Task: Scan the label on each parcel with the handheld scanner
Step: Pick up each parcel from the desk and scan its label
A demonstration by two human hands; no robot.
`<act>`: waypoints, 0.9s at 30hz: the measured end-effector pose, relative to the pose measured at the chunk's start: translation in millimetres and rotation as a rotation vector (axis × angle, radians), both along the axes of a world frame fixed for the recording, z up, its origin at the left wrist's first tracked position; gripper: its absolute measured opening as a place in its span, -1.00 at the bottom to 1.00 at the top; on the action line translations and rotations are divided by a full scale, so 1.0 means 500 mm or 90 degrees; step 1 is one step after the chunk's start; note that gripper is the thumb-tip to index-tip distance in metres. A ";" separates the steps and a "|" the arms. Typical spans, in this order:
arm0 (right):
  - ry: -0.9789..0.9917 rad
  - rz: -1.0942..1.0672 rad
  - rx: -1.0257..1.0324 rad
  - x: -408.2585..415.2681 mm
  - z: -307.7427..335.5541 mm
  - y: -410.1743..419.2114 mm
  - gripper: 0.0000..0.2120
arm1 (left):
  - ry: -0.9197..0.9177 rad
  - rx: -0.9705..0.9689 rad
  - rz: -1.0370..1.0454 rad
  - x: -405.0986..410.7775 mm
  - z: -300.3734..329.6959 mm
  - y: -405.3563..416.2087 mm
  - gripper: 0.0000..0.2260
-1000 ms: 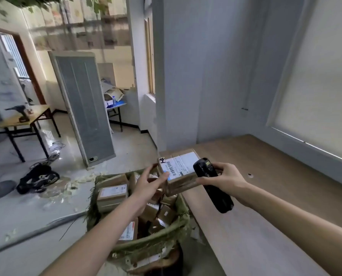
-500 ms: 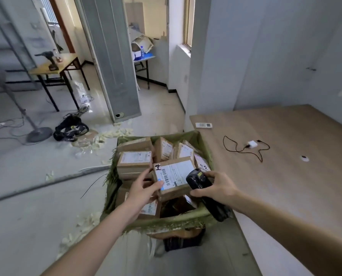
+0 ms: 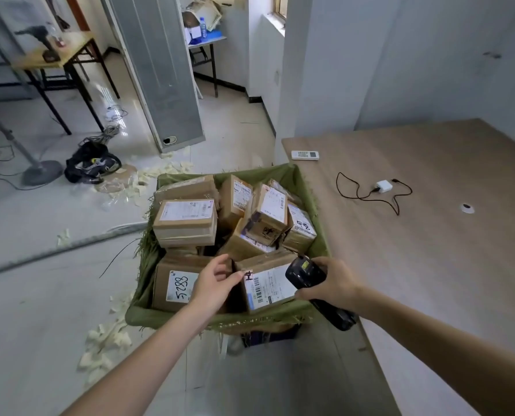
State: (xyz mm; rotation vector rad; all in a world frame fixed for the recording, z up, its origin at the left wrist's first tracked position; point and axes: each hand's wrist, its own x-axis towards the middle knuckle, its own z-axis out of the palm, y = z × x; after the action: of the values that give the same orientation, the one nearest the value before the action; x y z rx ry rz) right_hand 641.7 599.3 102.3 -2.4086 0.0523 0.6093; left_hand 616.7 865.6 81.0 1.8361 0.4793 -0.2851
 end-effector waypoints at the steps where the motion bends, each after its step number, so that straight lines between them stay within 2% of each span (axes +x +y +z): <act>1: -0.007 0.001 -0.009 -0.003 0.010 -0.002 -0.38 | -0.006 0.005 0.000 0.000 0.006 0.002 -0.48; 4: -0.037 -0.019 -0.009 -0.013 0.041 -0.015 -0.26 | -0.039 0.020 -0.012 0.000 0.039 -0.003 -0.55; 8: -0.076 -0.050 -0.024 -0.061 0.118 -0.055 -0.36 | -0.090 0.027 -0.048 -0.010 0.098 -0.036 -0.68; 14: -0.129 -0.146 -0.033 -0.213 0.266 -0.182 -0.27 | -0.166 0.012 -0.187 -0.050 0.224 -0.165 -0.72; 17: -0.144 -0.215 -0.047 -0.312 0.350 -0.274 -0.30 | -0.197 -0.009 -0.270 -0.082 0.295 -0.270 -0.75; 27: -0.160 -0.522 -0.142 -0.763 0.546 -0.653 -0.53 | -0.254 -0.086 -0.514 -0.304 0.499 -0.742 -0.56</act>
State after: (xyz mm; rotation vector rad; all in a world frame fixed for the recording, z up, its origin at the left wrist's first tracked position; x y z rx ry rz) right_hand 260.4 273.0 375.2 -2.3627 0.9827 -0.0862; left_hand 464.9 494.5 330.4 1.8153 -0.5664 -0.4610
